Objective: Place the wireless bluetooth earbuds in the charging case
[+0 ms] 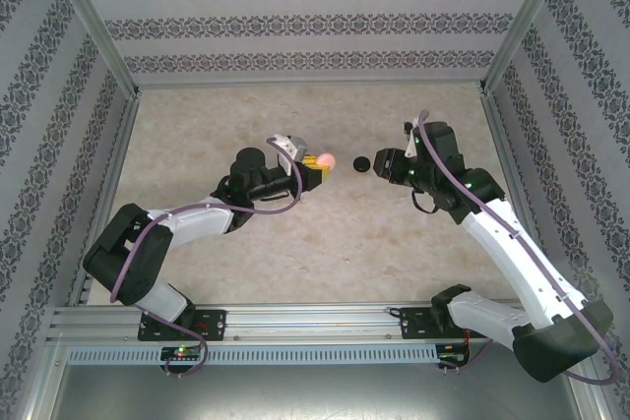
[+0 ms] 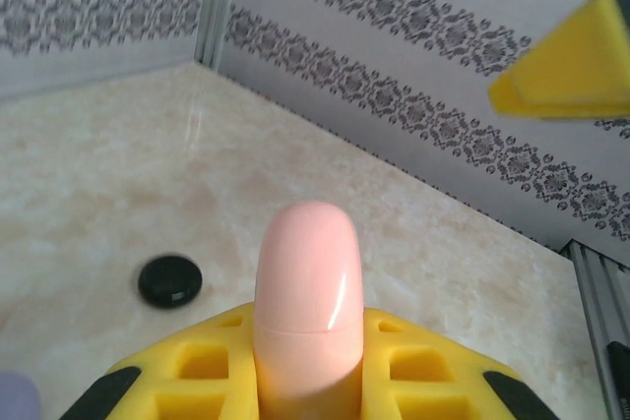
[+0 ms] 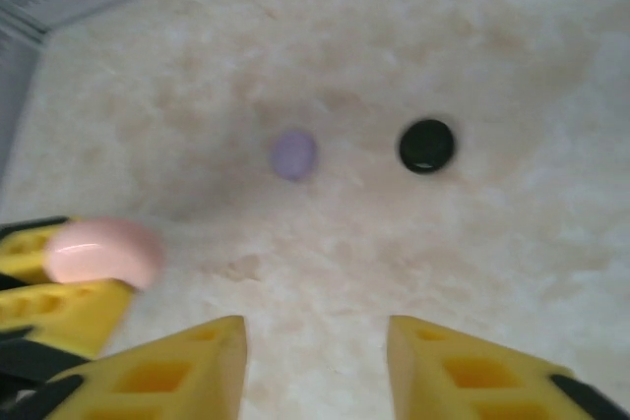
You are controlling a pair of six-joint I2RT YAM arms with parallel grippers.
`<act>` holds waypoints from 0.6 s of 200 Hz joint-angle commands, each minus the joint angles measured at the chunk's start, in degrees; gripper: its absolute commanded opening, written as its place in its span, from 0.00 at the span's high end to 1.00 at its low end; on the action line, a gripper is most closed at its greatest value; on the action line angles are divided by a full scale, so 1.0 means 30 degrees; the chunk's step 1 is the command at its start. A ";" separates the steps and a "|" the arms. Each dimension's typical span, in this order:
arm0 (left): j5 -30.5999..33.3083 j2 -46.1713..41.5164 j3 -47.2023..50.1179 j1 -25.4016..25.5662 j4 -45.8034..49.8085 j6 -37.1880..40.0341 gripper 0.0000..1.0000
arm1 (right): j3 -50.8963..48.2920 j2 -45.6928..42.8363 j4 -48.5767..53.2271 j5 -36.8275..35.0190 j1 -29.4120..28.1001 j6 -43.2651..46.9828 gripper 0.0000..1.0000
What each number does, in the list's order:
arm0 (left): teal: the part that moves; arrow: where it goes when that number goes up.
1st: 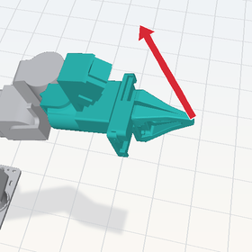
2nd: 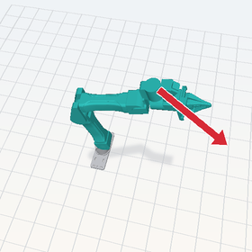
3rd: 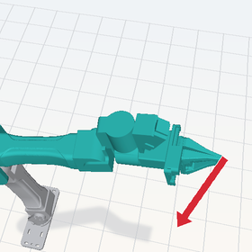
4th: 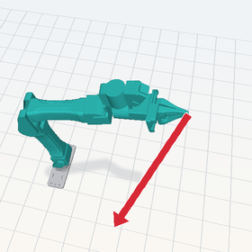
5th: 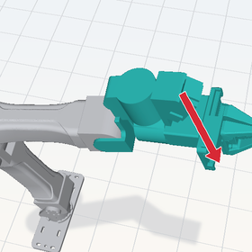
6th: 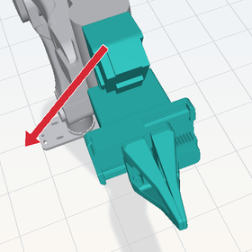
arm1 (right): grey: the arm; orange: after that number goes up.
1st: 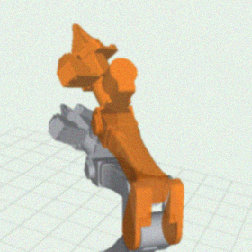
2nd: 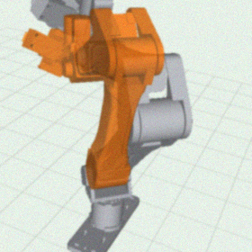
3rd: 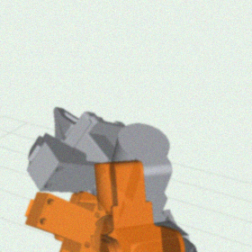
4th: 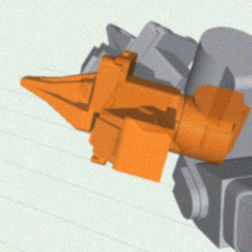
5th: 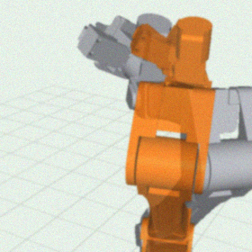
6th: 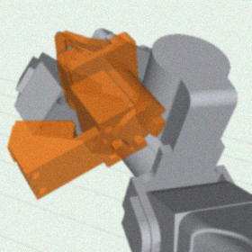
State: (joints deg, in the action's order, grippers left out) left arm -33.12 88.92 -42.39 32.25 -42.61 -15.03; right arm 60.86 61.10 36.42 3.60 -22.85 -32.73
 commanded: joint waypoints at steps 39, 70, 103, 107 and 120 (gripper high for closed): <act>0.0956 0.2616 -0.0882 0.0201 0.4198 -0.6341 1.00 | -0.1632 -0.0834 -0.1089 -0.0931 0.0583 -0.0505 0.39; 0.1551 0.3829 -0.0970 0.0324 0.4749 -0.8194 1.00 | -0.1559 -0.0783 -0.1162 -0.1079 0.0746 -0.0453 0.37; 0.1604 0.5269 -0.1195 0.0354 0.4431 -0.9777 1.00 | -0.1311 -0.0651 -0.1210 -0.0965 0.0963 -0.0351 0.36; 0.1556 0.5452 -0.1256 0.0354 0.4432 -0.9945 1.00 | -0.1273 -0.0643 -0.1214 -0.0962 0.0992 -0.0333 0.36; 0.1390 0.6023 -0.1382 0.0354 0.4239 -1.0469 0.96 | -0.1140 -0.0574 -0.1214 -0.0896 0.1038 -0.0293 0.36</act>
State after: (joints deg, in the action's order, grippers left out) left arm -29.23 104.60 -44.51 32.64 -29.98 -40.80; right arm 56.71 59.61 33.65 1.91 -20.36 -33.54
